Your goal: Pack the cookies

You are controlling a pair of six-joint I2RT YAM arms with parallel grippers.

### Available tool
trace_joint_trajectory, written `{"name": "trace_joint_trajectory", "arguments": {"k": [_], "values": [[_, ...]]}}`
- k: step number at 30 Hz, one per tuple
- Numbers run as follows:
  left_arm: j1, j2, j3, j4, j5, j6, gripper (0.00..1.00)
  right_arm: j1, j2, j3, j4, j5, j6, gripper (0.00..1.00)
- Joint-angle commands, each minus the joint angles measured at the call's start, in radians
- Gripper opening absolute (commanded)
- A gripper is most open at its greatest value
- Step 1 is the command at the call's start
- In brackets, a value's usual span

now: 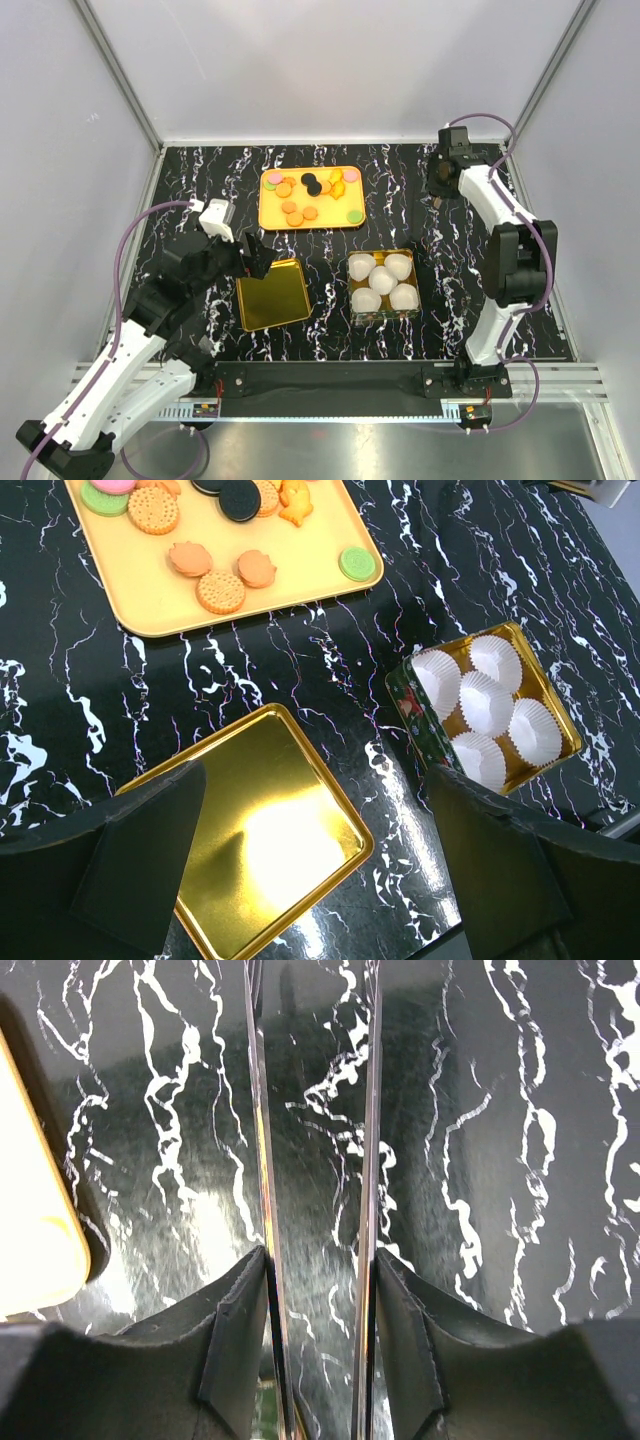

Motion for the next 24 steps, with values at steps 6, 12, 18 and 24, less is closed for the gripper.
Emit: {"name": "trace_joint_trajectory", "arguments": {"k": [6,12,18,24], "values": [[0.006,-0.004,0.023,0.029,-0.011,0.006,0.99,0.009,-0.160,-0.028,-0.063,0.037,0.013,0.51],[0.009,0.001,0.024,0.029,-0.011,0.006,0.99,0.065,-0.252,-0.052,-0.089,0.042,0.019,0.47],[0.012,-0.002,0.024,0.028,-0.011,0.005,0.99,0.142,-0.305,-0.068,-0.101,0.024,0.036,0.47],[0.019,-0.004,0.024,0.026,-0.011,0.005,0.99,0.250,-0.317,-0.054,-0.115,0.016,0.056,0.47]]}}
